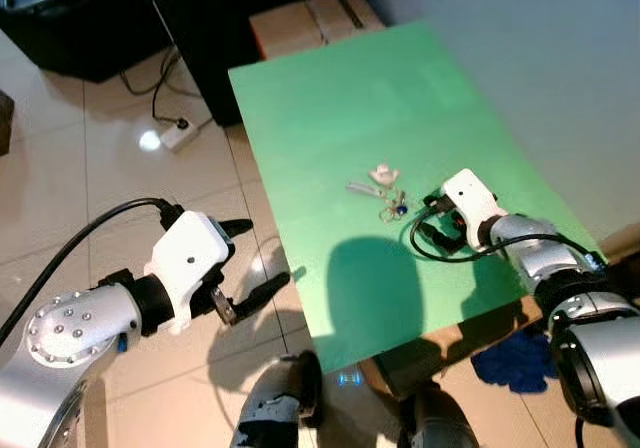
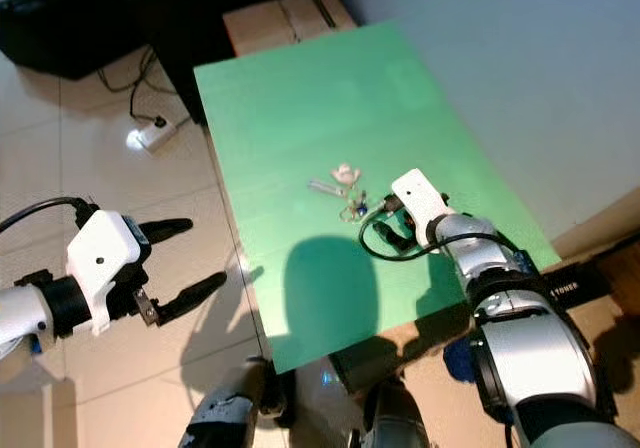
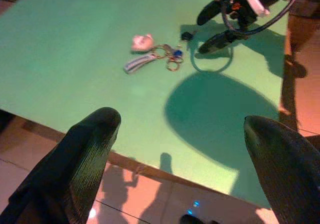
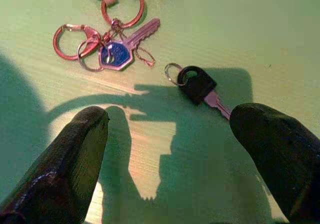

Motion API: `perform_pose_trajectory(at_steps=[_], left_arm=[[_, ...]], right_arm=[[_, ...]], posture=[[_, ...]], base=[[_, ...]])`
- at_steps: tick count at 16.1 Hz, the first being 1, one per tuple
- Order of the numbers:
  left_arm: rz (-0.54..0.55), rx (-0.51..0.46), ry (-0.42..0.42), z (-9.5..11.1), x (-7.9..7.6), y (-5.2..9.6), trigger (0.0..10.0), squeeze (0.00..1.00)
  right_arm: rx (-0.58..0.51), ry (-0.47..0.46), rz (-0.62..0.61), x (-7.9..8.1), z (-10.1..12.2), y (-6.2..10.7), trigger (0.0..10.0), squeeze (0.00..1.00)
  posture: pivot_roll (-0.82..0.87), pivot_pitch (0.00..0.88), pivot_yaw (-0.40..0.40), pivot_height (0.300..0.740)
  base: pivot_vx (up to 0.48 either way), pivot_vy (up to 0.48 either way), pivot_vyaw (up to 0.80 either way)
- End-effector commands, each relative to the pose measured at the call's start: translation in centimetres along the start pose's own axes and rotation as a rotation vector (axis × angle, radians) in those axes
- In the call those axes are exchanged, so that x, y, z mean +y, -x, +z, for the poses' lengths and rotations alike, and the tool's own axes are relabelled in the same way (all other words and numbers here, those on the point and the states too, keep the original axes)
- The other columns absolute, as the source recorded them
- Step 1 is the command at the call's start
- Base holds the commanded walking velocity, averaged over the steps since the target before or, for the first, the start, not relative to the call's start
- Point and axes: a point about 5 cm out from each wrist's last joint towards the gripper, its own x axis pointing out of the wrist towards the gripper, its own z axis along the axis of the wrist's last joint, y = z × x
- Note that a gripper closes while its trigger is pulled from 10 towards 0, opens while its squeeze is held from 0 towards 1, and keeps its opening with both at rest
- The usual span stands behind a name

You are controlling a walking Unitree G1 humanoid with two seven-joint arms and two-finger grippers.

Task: Hang keys on a hook

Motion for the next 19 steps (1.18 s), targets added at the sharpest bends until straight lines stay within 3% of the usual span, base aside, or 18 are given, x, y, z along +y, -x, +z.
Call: perform_pose_trajectory(at_steps=[1, 4, 6, 10, 13, 19], left_arm=[[-0.021, 0.008, -0.007, 0.4, -0.2, 0.3, 10.0, 0.00], [-0.019, 0.028, -0.008, 0.5, -0.1, 0.8, 10.0, 0.00], [-0.019, 0.039, -0.003, 0.6, -0.3, 1.3, 10.0, 0.00], [-0.023, 0.048, 0.002, 0.8, -0.2, 1.5, 10.0, 0.00], [-0.027, 0.055, -0.006, 0.9, 0.1, 1.6, 10.0, 0.00], [-0.035, 0.054, -0.012, 1.0, 0.3, 1.6, 10.0, 0.00]], right_arm=[[0.005, 0.029, 0.023, 0.1, 0.0, 0.0, 10.0, 0.00], [-0.030, 0.067, 0.006, -0.2, 0.5, 0.1, 10.0, 0.00], [-0.076, 0.079, -0.090, -1.1, 1.0, 0.4, 10.0, 0.00], [-0.119, -0.005, -0.136, -1.5, 0.7, 0.7, 10.0, 0.00], [-0.135, -0.085, -0.111, -0.7, 0.1, 0.4, 10.0, 0.00], [-0.078, -0.071, 0.064, 0.4, -1.8, 0.7, 10.0, 0.00]], posture=[[0.26, 0.354, 0.106, 0.718], [0.27, 0.365, 0.109, 0.718], [0.29, 0.378, 0.112, 0.718], [0.29, 0.383, 0.121, 0.718], [0.30, 0.378, 0.133, 0.718], [0.30, 0.375, 0.139, 0.718]], base=[[0.000, 0.000, 0.00], [0.000, 0.000, 0.00], [0.000, 0.000, 0.00], [0.000, 0.000, 0.00], [0.000, 0.000, 0.00], [0.000, 0.000, 0.00]])
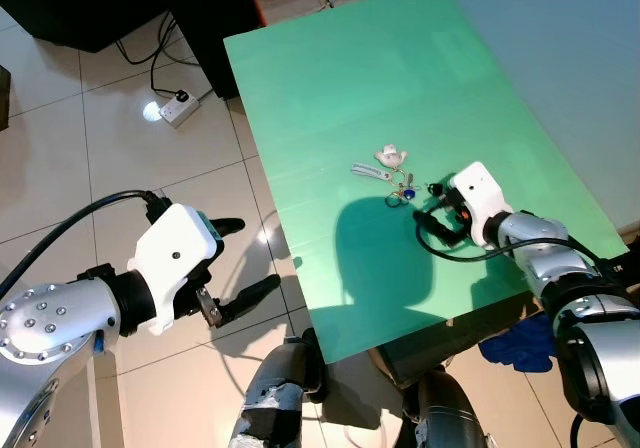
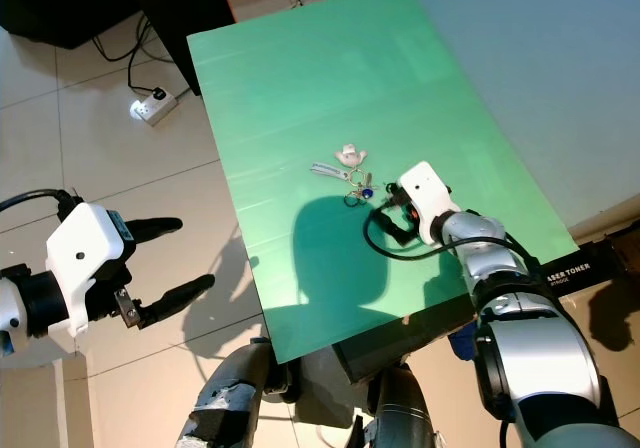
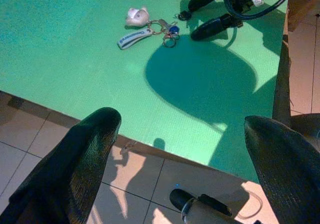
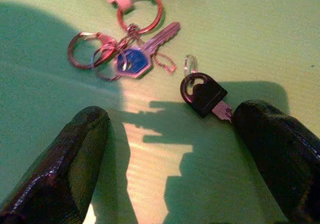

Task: Hang keys on a hook

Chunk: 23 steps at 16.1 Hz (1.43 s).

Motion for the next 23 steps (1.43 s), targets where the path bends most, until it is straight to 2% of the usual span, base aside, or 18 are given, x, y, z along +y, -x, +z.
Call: perform_pose_trajectory(at_steps=[1, 4, 5, 7, 9, 11, 13, 15, 19, 20, 21, 23], left_arm=[[-0.016, 0.012, 0.005, -0.1, -0.2, 0.2, 10.0, 0.00], [-0.021, 0.010, 0.003, -0.2, -0.2, 0.0, 10.0, 0.00], [-0.023, 0.006, 0.002, -0.2, -0.3, -0.1, 10.0, 0.00], [-0.023, 0.002, 0.002, -0.2, -0.3, -0.3, 10.0, 0.00], [-0.018, -0.003, 0.001, -0.3, -0.3, -0.4, 10.0, 0.00], [-0.011, -0.006, 0.000, -0.3, -0.2, -0.5, 10.0, 0.00], [-0.011, -0.008, 0.002, -0.3, -0.3, -0.5, 10.0, 0.00], [-0.010, -0.008, 0.003, -0.3, -0.3, -0.4, 10.0, 0.00], [-0.011, -0.001, 0.004, -0.4, -0.3, -0.2, 10.0, 0.00], [-0.013, 0.002, 0.002, -0.3, -0.2, -0.2, 10.0, 0.00], [-0.016, 0.006, -0.002, -0.2, -0.1, 0.0, 10.0, 0.00], [-0.015, 0.008, -0.001, -0.1, -0.2, 0.1, 10.0, 0.00]], right_arm=[[0.066, -0.023, 0.048, 0.8, -2.0, 0.3, 10.0, 0.00], [0.100, 0.056, 0.167, 0.9, -2.3, 1.0, 10.0, 0.00], [0.107, 0.119, 0.246, 1.0, -2.4, 1.3, 10.0, 0.00], [0.091, 0.140, 0.294, 1.1, -2.3, 1.6, 10.0, 0.00], [0.013, 0.121, 0.351, 1.1, -1.4, 1.7, 10.0, 0.00], [-0.092, 0.091, 0.336, 0.0, 0.4, 2.0, 10.0, 0.00], [-0.146, 0.064, 0.282, -1.5, 1.8, 2.5, 10.0, 0.00], [-0.166, 0.056, 0.256, -2.2, 2.4, 2.7, 10.0, 0.00], [-0.055, 0.029, 0.154, -2.6, 1.6, 2.2, 10.0, 0.00], [0.003, -0.014, 0.095, -2.7, 1.3, 1.8, 10.0, 0.81], [0.003, -0.091, 0.037, -2.9, 1.8, 1.5, 10.0, 1.00], [-0.010, -0.152, -0.012, -3.2, 2.3, 1.2, 10.0, 1.00]], posture=[[0.29, 0.371, 0.139, 0.718], [0.28, 0.366, 0.140, 0.718], [0.27, 0.361, 0.135, 0.718], [0.26, 0.356, 0.131, 0.718], [0.26, 0.352, 0.125, 0.718], [0.25, 0.351, 0.119, 0.718], [0.25, 0.354, 0.117, 0.718], [0.25, 0.357, 0.117, 0.718], [0.26, 0.368, 0.123, 0.718], [0.26, 0.375, 0.130, 0.718], [0.27, 0.389, 0.133, 0.718], [0.28, 0.394, 0.135, 0.718]], base=[[0.000, 0.000, 0.00], [0.000, 0.000, 0.00], [0.000, 0.000, 0.00], [0.000, 0.000, 0.00], [0.000, 0.000, 0.00], [0.000, 0.000, 0.00], [0.000, 0.000, 0.00], [0.000, 0.000, 0.00], [0.000, 0.000, 0.00], [0.000, 0.000, 0.00], [0.000, 0.000, 0.00], [0.000, 0.000, 0.00]])
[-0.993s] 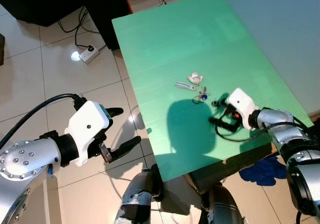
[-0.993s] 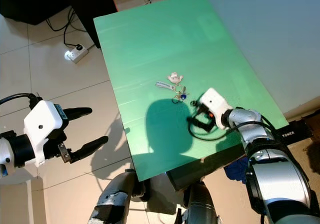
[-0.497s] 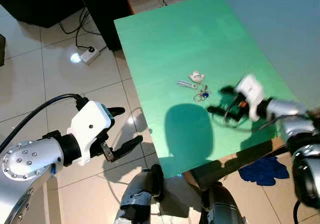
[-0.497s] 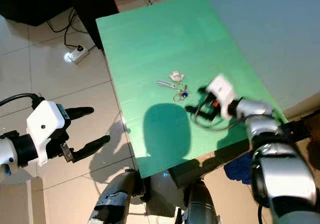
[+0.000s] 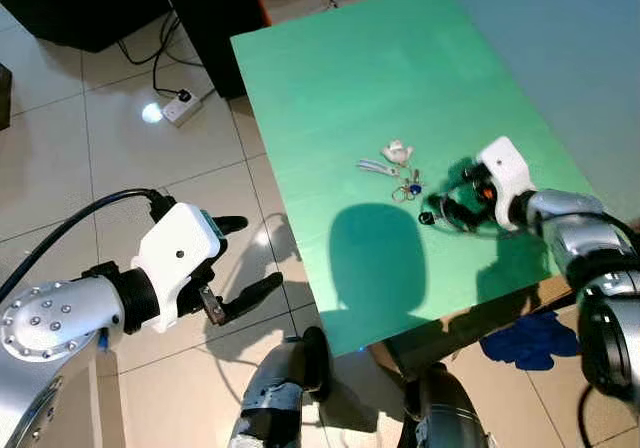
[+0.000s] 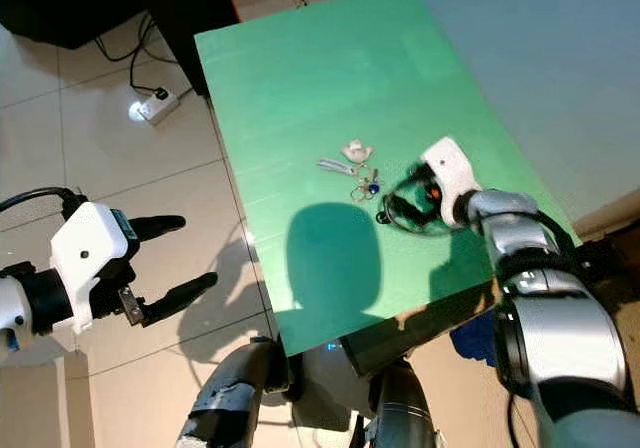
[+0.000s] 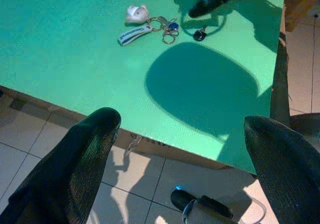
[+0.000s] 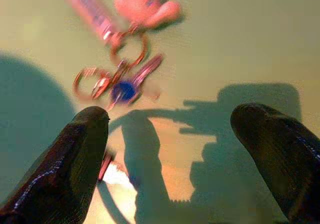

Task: Hang keys on a hook

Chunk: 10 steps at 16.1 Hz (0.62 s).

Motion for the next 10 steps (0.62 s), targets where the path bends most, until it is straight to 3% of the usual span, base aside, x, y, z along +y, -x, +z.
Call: perform_pose_trajectory(at_steps=[1, 3, 7, 8, 9, 10], left_arm=[[-0.011, 0.015, 0.004, -0.1, -0.2, 0.4, 10.0, 0.00], [-0.006, 0.019, 0.006, 0.0, -0.4, 0.7, 10.0, 0.00], [0.002, 0.030, 0.006, 0.1, 0.2, 1.1, 10.0, 0.00], [0.004, 0.031, 0.007, 0.1, 0.4, 1.1, 10.0, 0.00], [0.005, 0.031, 0.008, 0.1, 0.5, 1.1, 10.0, 0.00], [0.007, 0.033, 0.011, 0.0, 0.5, 1.1, 10.0, 0.00]], right_arm=[[0.000, -0.057, -0.033, -0.2, 0.0, -0.1, 10.0, 1.00], [-0.008, -0.109, -0.098, -0.5, 0.6, -0.3, 10.0, 1.00], [0.046, -0.041, -0.084, 0.5, 0.9, -1.2, 10.0, 1.00], [0.042, -0.036, -0.056, 1.0, 1.0, -1.5, 10.0, 0.66], [0.015, -0.037, -0.010, 1.5, 1.5, -1.8, 10.0, 0.00], [-0.003, -0.025, 0.040, 1.9, 1.7, -2.0, 10.0, 0.00]], posture=[[0.28, 0.398, 0.136, 0.718], [0.29, 0.401, 0.135, 0.718], [0.30, 0.408, 0.137, 0.718], [0.30, 0.409, 0.136, 0.718], [0.31, 0.408, 0.134, 0.718], [0.30, 0.405, 0.129, 0.718]], base=[[0.000, 0.000, 0.00], [0.000, 0.000, 0.00], [0.000, 0.000, 0.00], [0.000, 0.000, 0.00], [0.000, 0.000, 0.00], [0.000, 0.000, 0.00]])
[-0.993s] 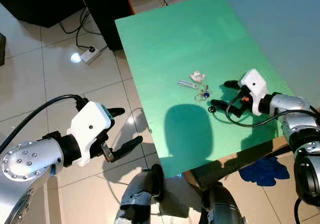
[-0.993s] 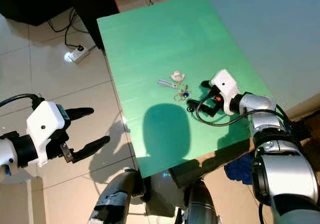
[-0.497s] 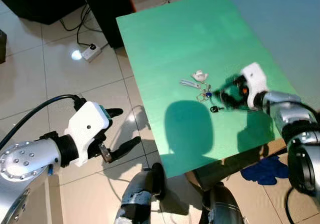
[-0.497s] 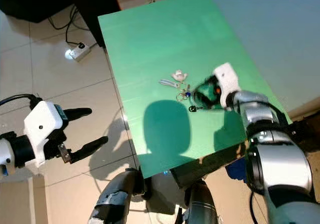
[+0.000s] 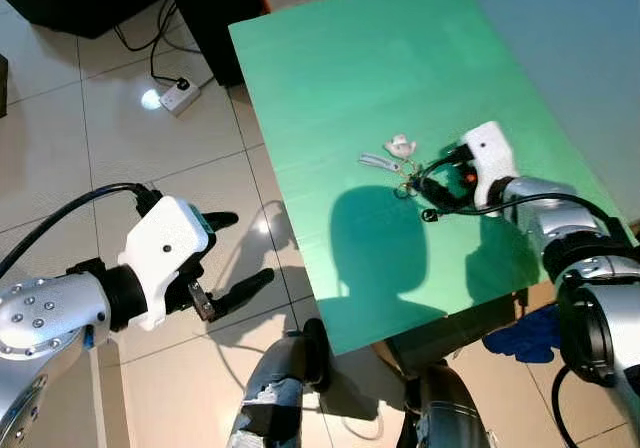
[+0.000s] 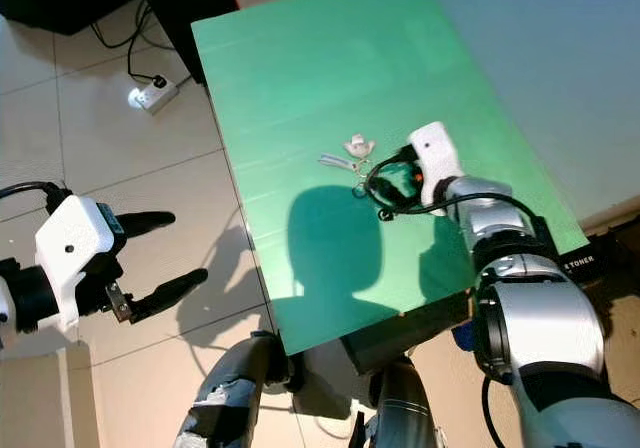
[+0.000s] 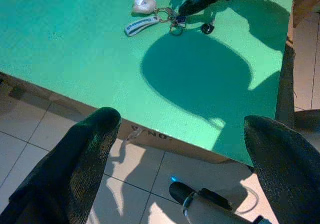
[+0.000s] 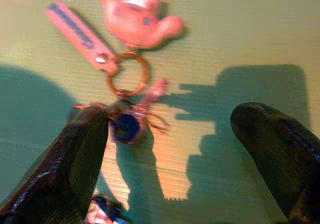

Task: Hang keys on a hook

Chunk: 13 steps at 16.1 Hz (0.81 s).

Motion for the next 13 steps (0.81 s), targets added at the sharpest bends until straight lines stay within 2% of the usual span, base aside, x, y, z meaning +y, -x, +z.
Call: perform_pose_trajectory(at_steps=[1, 6, 13], left_arm=[[-0.008, 0.020, 0.011, -0.4, 0.0, 0.3, 10.0, 0.00], [-0.013, 0.024, 0.022, -0.9, 0.0, 0.4, 10.0, 0.00], [-0.039, 0.020, 0.021, -1.0, -0.4, 0.2, 10.0, 0.00]], right_arm=[[0.004, 0.022, 0.054, 0.4, 0.0, -0.1, 10.0, 0.00], [0.117, 0.080, 0.216, 0.7, -1.4, 0.6, 10.0, 0.00], [0.167, 0.118, 0.295, 1.1, -2.0, 0.8, 10.0, 0.00]], posture=[[0.30, 0.405, 0.129, 0.718], [0.29, 0.404, 0.125, 0.718], [0.29, 0.399, 0.125, 0.718]], base=[[0.000, 0.000, 0.00], [0.000, 0.000, 0.00], [0.000, 0.000, 0.00]])
